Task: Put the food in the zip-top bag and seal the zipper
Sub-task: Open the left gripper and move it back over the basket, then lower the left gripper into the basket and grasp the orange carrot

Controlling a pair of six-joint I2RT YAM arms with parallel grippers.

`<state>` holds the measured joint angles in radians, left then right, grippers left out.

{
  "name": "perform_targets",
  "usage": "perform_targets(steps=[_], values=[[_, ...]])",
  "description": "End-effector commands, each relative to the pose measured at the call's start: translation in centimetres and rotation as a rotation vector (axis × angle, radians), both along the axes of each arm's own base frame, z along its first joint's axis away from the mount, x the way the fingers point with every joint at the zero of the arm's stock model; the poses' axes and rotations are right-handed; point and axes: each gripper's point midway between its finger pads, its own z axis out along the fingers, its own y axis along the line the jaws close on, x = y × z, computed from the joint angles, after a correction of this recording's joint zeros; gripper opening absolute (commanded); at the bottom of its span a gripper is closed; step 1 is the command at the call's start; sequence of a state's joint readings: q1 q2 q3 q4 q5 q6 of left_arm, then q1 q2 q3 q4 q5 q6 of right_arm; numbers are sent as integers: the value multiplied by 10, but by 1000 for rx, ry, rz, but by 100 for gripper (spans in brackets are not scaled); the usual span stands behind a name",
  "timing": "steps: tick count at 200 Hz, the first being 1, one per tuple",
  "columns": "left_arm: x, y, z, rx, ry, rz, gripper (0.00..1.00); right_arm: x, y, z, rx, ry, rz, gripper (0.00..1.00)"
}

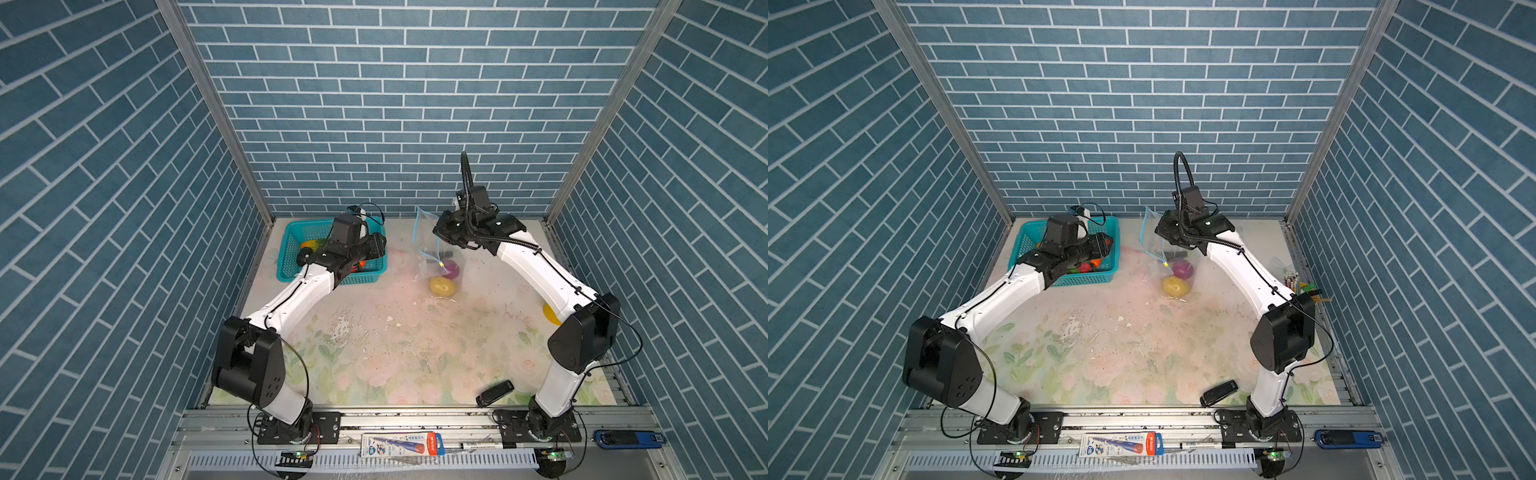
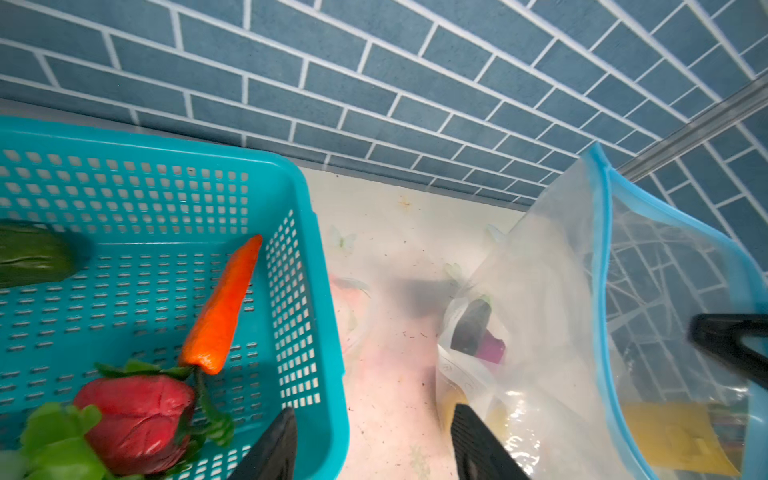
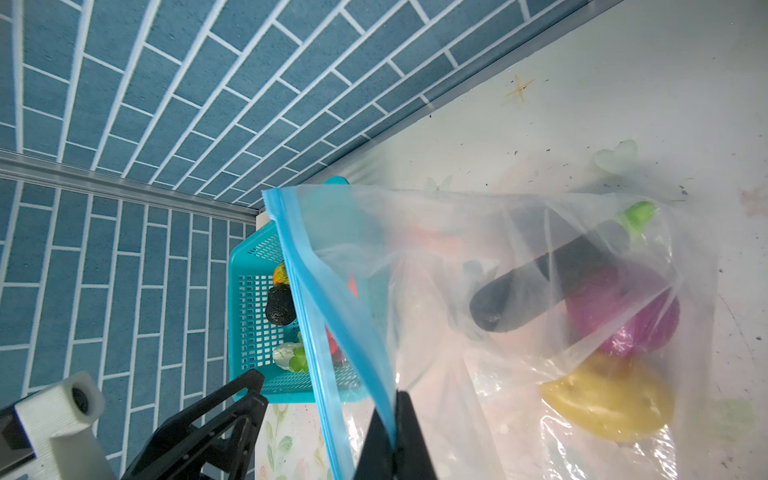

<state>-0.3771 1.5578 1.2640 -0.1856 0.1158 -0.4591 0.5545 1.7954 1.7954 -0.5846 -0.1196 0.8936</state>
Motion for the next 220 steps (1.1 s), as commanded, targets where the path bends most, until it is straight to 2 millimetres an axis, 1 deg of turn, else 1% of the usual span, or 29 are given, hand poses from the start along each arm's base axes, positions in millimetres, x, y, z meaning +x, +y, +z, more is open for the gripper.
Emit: perform_targets(steps=[1, 14, 27, 49, 89, 111, 126, 157, 187, 220], values=[[-5, 20, -1, 109, 22, 38, 64, -3, 2, -10, 3, 23, 3, 0], [-5, 24, -4, 116, 30, 53, 69, -3, 3, -12, 5, 25, 5, 0], [-4, 29, -7, 119, 40, 71, 71, -4, 3, -12, 6, 26, 7, 0], [-3, 41, -13, 133, 72, 91, 71, -4, 3, -12, 6, 25, 9, 0], [-1, 71, -22, 198, 151, 134, 73, -2, 4, -12, 2, 18, 16, 0], [-2, 88, -27, 210, 181, 174, 71, -1, 7, -15, 3, 24, 21, 0], [-2, 102, -34, 219, 221, 208, 71, 0, 7, -16, 3, 27, 23, 0], [-1, 123, -48, 218, 287, 262, 71, 2, 10, -16, 5, 26, 31, 0], [6, 136, -59, 214, 323, 286, 73, 4, 15, -22, 11, 38, 43, 0], [22, 151, -72, 210, 394, 261, 75, 6, 19, -25, 27, 43, 51, 0]])
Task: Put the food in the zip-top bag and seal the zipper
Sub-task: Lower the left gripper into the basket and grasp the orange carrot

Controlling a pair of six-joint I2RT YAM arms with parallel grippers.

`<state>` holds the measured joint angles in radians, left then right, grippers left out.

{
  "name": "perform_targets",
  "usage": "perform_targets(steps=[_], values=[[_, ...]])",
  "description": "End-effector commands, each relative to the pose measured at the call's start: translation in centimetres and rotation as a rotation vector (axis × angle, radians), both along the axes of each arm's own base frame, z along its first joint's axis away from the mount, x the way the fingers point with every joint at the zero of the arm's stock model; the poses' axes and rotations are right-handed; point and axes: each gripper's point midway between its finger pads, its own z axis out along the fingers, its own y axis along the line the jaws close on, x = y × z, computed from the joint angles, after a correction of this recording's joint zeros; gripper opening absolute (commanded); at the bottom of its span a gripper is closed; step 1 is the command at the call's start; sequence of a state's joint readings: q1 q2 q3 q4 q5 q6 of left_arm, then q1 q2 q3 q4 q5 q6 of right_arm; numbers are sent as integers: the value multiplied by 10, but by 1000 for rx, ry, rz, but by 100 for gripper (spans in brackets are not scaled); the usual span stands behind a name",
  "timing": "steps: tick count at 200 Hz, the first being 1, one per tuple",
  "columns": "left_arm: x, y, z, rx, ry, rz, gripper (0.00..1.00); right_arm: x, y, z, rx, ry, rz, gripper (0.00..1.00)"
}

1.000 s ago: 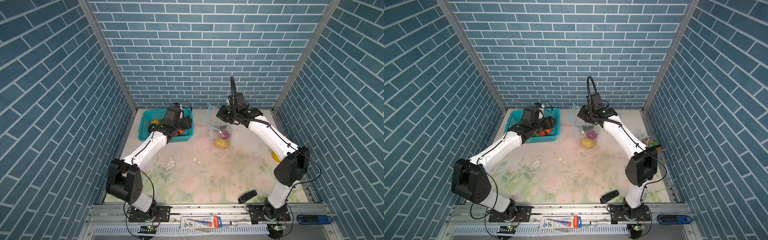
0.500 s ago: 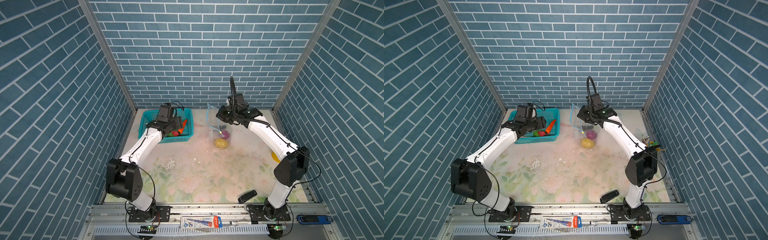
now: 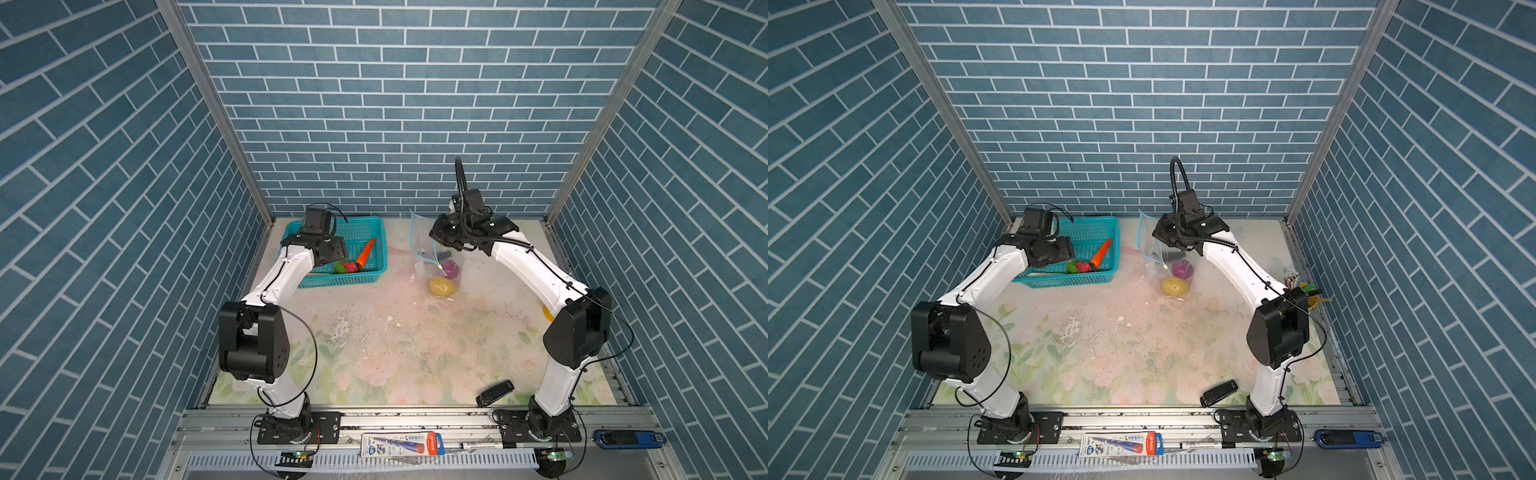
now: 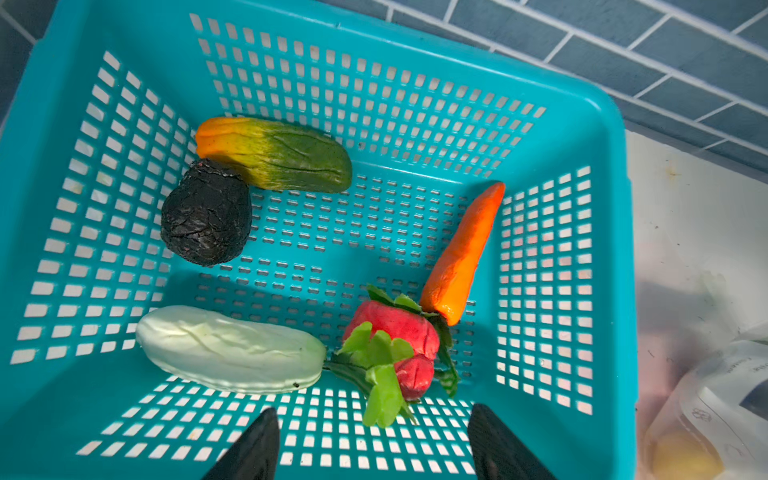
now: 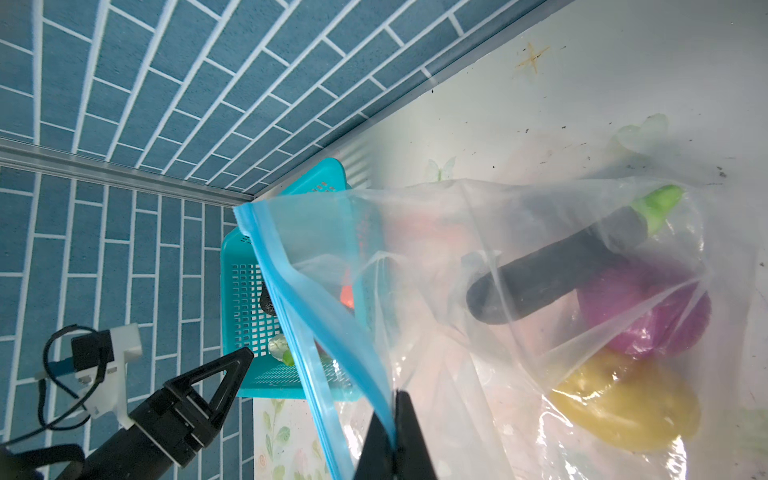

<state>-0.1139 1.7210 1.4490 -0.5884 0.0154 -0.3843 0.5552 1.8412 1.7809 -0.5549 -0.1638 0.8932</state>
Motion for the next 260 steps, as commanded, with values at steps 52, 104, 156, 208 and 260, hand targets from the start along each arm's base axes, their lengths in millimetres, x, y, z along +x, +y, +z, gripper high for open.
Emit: perform_targets(steps=[52, 104, 156, 208, 260], values=[[13, 13, -22, -42, 142, -27, 76, 4, 11, -5, 29, 4, 28, 0], [28, 8, -30, -68, 170, -123, 75, 3, 12, -11, 31, 14, 38, 0], [44, -20, -34, -93, 247, -187, 70, 4, 13, -10, 34, 11, 39, 0], [66, -72, -45, -111, 245, -362, 69, 3, 11, -9, 26, 12, 37, 0], [86, -91, -65, -57, 241, -417, 68, 4, 11, -11, 24, 18, 31, 0]])
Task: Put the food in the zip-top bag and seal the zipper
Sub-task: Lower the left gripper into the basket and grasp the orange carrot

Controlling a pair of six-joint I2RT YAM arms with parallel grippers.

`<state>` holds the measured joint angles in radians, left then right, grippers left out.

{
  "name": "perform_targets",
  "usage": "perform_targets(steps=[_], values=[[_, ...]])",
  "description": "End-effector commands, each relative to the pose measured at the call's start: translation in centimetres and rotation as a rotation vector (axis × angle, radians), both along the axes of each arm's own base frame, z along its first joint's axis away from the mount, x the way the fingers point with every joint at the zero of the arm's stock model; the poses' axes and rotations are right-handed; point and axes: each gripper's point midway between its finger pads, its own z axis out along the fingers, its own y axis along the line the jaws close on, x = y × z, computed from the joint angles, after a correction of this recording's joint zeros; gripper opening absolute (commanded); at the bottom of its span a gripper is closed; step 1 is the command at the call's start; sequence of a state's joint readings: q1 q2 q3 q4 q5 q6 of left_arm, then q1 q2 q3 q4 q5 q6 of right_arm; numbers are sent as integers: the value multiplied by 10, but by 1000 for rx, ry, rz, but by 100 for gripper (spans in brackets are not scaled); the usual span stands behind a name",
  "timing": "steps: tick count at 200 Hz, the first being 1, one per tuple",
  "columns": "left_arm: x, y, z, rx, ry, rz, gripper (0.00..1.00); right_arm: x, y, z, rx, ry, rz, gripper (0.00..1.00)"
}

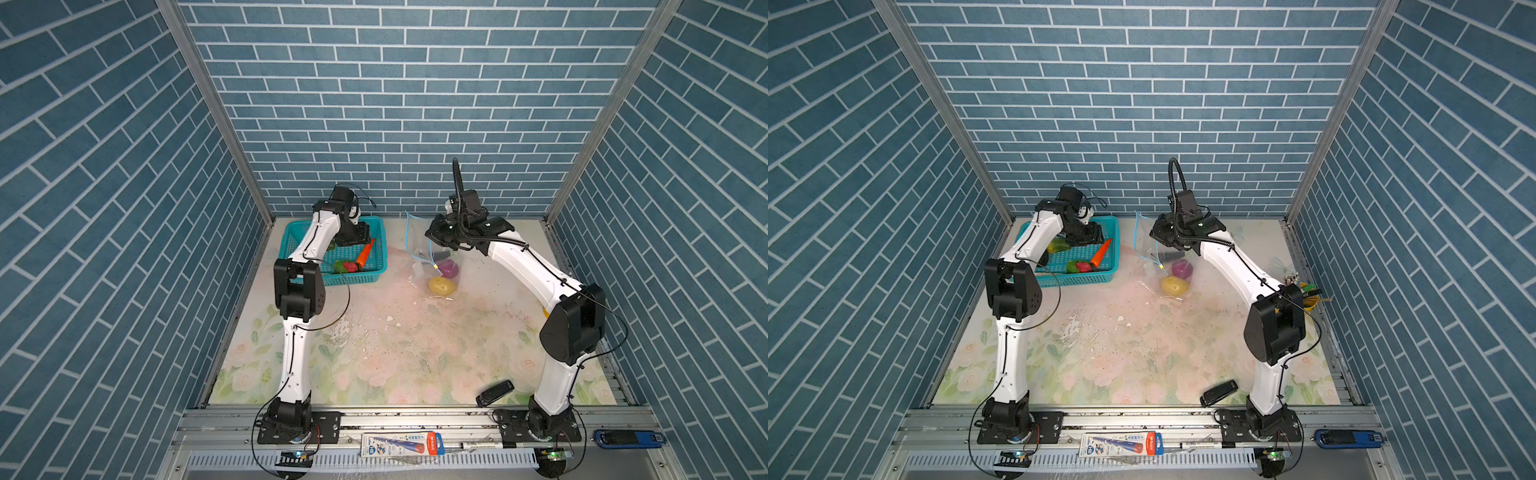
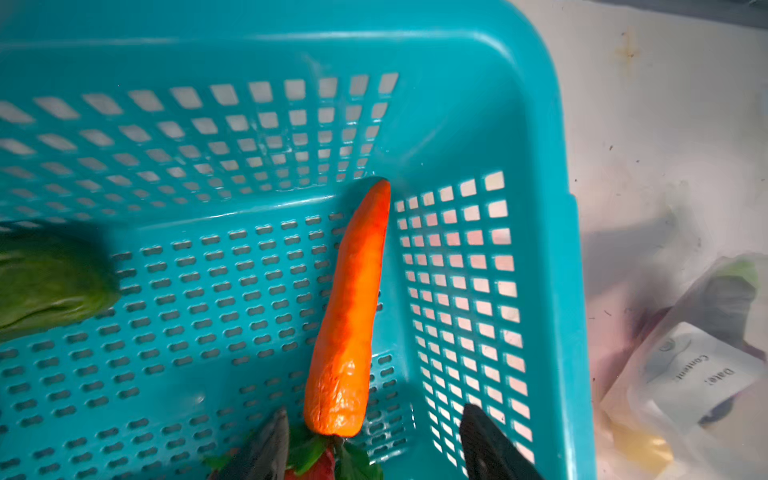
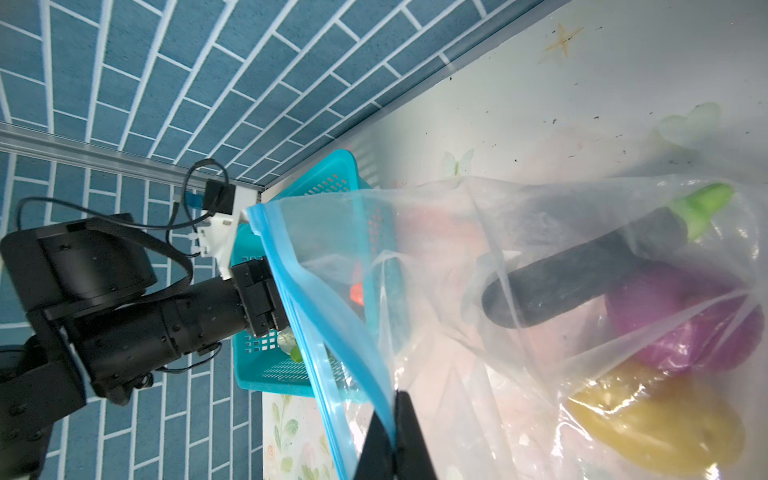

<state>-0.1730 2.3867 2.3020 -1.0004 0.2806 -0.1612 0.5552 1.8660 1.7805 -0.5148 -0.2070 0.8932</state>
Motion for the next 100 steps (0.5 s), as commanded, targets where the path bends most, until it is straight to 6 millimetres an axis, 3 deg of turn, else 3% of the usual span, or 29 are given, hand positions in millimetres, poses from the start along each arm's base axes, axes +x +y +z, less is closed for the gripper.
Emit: perform_targets(steps=[1, 36, 64, 100], values=[[0, -3, -9, 33, 15, -38, 68, 0, 0, -7, -8, 16, -1, 0], [13, -14, -22, 28, -9, -57, 67, 0, -1, -7, -13, 18, -5, 0], [15, -24, -45, 19, 15, -79, 66, -1, -2, -5, -16, 18, -9, 0], [13, -16, -73, 79, 61, -72, 62, -1, -3, -5, -21, 18, -14, 0]])
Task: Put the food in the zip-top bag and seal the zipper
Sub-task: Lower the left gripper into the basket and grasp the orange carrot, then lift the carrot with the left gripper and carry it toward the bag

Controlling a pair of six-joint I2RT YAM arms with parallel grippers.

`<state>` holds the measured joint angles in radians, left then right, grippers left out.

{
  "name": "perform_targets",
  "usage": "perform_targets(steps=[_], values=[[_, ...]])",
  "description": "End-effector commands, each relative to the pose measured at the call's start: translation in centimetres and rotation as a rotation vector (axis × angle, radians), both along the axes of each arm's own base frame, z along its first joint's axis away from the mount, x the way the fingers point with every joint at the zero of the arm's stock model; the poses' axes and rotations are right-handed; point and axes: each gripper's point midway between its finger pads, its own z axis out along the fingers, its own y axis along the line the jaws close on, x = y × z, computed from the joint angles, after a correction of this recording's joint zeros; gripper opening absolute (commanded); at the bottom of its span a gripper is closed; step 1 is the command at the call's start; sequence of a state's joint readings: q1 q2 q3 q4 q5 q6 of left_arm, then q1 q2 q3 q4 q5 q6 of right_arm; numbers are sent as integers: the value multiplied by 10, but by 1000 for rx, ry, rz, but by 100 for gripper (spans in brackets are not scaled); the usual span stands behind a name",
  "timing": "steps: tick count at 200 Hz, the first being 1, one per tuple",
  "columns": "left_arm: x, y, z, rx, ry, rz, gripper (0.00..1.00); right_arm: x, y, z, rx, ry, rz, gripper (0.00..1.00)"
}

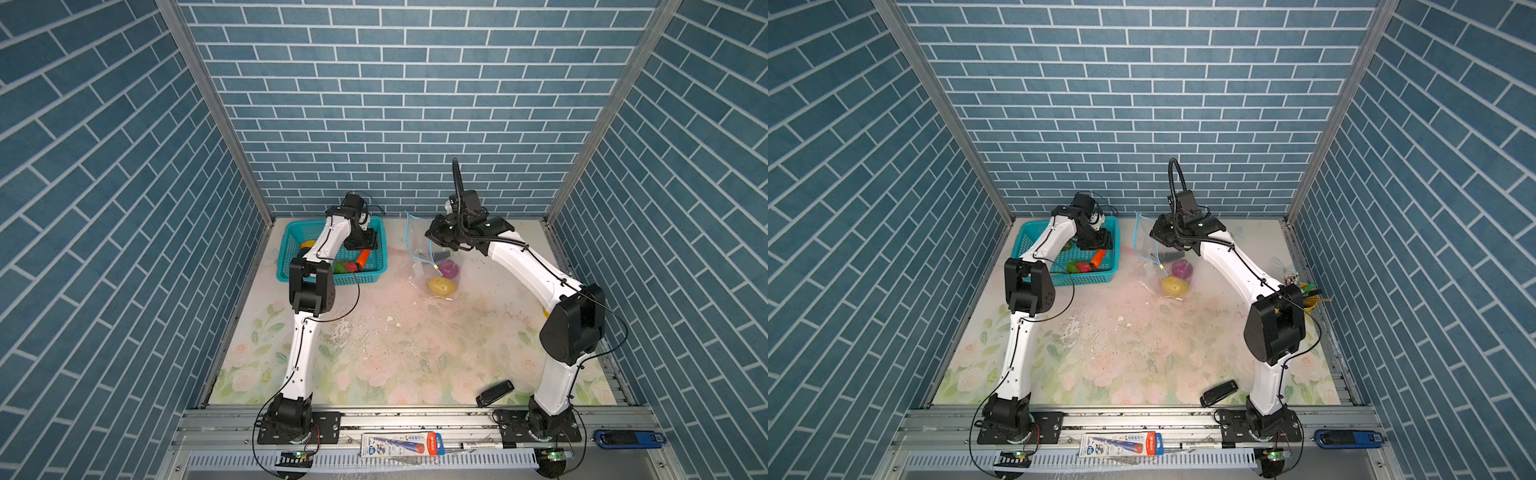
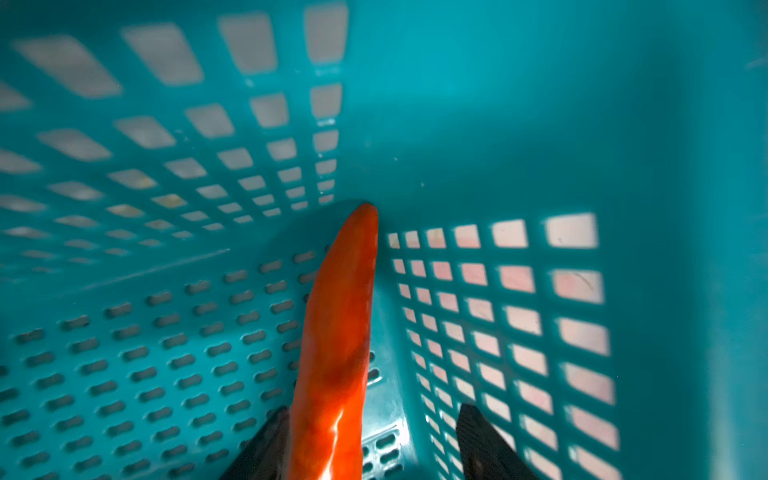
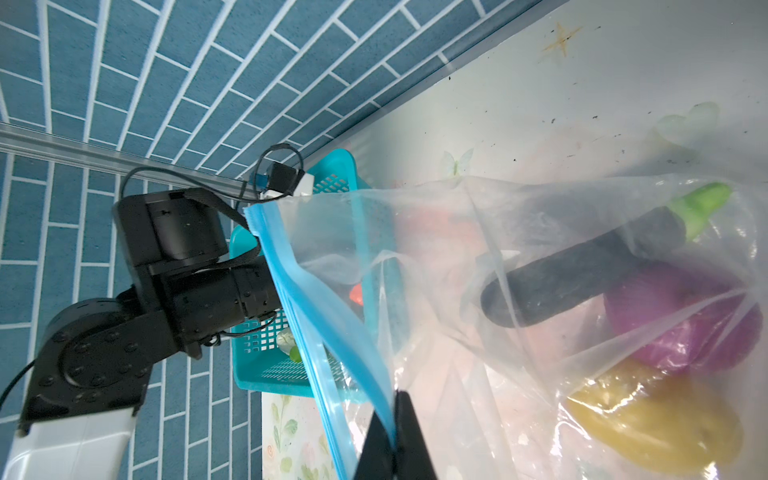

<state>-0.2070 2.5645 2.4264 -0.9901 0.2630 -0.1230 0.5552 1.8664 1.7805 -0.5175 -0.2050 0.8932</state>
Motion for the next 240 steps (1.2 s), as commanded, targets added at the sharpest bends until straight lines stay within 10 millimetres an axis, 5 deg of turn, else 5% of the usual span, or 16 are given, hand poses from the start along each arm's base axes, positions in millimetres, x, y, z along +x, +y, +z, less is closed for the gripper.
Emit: perform_targets(steps=[1, 98, 240], values=[[-3, 4, -18, 44, 32, -11, 62, -1, -3, -4, -18, 17, -12, 0], [1, 4, -12, 15, 14, 5, 35, -3, -4, 1, -19, 12, -15, 0], [-2, -1, 33, -47, -47, 5, 27, -6, -4, 5, -20, 3, -17, 0]])
